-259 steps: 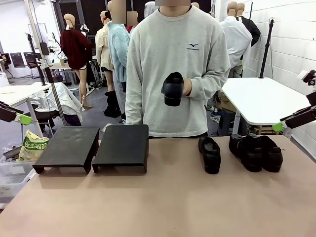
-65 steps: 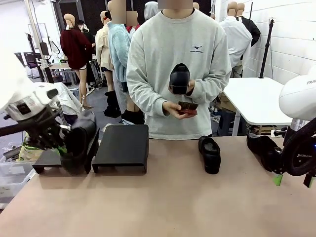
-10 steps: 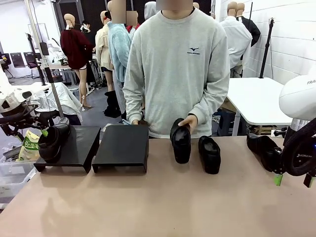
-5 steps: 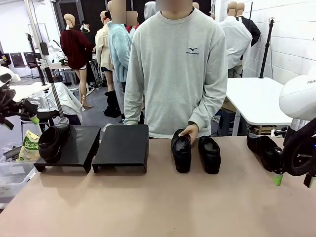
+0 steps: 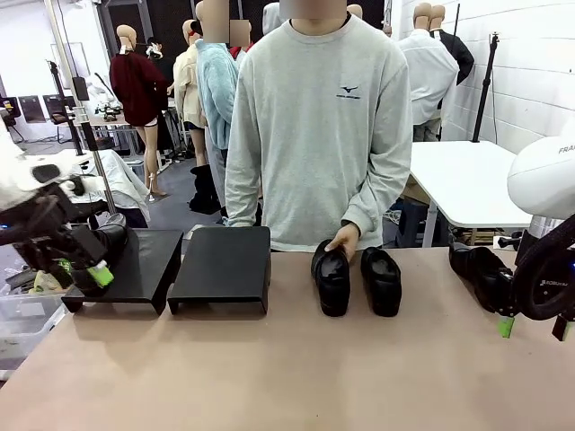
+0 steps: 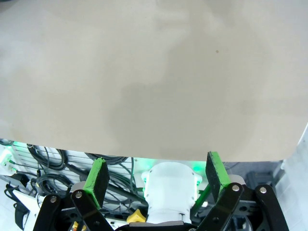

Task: Organize the shoes by placing them on the stand.
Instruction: Pick up one Shoe and place it in the middle of the table.

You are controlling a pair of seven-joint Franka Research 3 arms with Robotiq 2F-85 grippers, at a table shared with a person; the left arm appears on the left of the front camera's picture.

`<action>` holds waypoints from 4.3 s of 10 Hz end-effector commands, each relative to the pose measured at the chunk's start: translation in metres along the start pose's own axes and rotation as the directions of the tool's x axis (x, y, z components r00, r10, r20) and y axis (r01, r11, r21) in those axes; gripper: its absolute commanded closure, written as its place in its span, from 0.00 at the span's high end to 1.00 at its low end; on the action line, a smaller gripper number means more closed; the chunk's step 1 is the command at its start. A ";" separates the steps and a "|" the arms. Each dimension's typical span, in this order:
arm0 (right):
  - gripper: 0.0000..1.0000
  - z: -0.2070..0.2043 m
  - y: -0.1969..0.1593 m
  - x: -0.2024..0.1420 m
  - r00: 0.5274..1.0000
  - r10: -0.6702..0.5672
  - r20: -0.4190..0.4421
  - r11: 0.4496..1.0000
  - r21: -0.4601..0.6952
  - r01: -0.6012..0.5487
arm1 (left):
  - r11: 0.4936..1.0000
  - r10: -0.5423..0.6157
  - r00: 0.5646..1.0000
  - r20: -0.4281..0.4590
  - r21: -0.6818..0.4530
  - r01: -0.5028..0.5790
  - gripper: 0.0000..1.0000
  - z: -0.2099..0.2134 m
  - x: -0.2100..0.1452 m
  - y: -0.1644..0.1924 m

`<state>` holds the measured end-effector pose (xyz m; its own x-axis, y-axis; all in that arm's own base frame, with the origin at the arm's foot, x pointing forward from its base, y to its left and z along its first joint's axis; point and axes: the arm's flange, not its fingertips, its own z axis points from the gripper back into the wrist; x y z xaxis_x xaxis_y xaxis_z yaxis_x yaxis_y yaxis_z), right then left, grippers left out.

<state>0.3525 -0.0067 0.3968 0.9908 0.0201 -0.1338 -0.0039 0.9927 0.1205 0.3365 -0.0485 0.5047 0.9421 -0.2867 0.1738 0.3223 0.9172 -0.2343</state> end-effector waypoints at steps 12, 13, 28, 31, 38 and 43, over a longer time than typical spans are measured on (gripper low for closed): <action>1.00 0.000 0.000 0.000 1.000 0.000 0.000 1.000 0.000 0.000 | 0.997 -0.079 0.995 -0.064 -0.011 0.078 1.00 -0.056 0.026 -0.049; 1.00 0.005 -0.005 0.016 1.000 0.009 -0.019 0.999 0.031 -0.009 | 0.997 -0.079 0.995 -0.064 -0.011 0.078 1.00 -0.056 0.026 -0.049; 1.00 0.054 -0.046 0.179 0.917 0.398 0.012 0.902 0.175 -0.394 | 0.997 -0.079 0.995 -0.064 -0.011 0.078 1.00 -0.056 0.026 -0.049; 1.00 0.055 -0.045 0.180 0.917 0.400 0.007 0.901 0.179 -0.395 | 0.997 -0.079 0.995 -0.064 -0.011 0.078 1.00 -0.056 0.026 -0.049; 1.00 0.049 -0.022 0.188 0.932 0.350 0.096 0.895 0.262 -0.362 | 0.997 -0.079 0.995 -0.064 -0.011 0.078 1.00 -0.056 0.026 -0.049; 1.00 0.051 -0.023 0.188 0.926 0.370 0.082 0.890 0.254 -0.378 | 0.997 -0.079 0.995 -0.064 -0.011 0.078 1.00 -0.056 0.026 -0.049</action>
<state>0.5455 -0.0328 0.4196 0.9271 0.3747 0.0015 -0.3428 0.8465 0.4074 0.3508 -0.1156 0.4671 0.9167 -0.3781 0.1294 0.3986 0.8884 -0.2277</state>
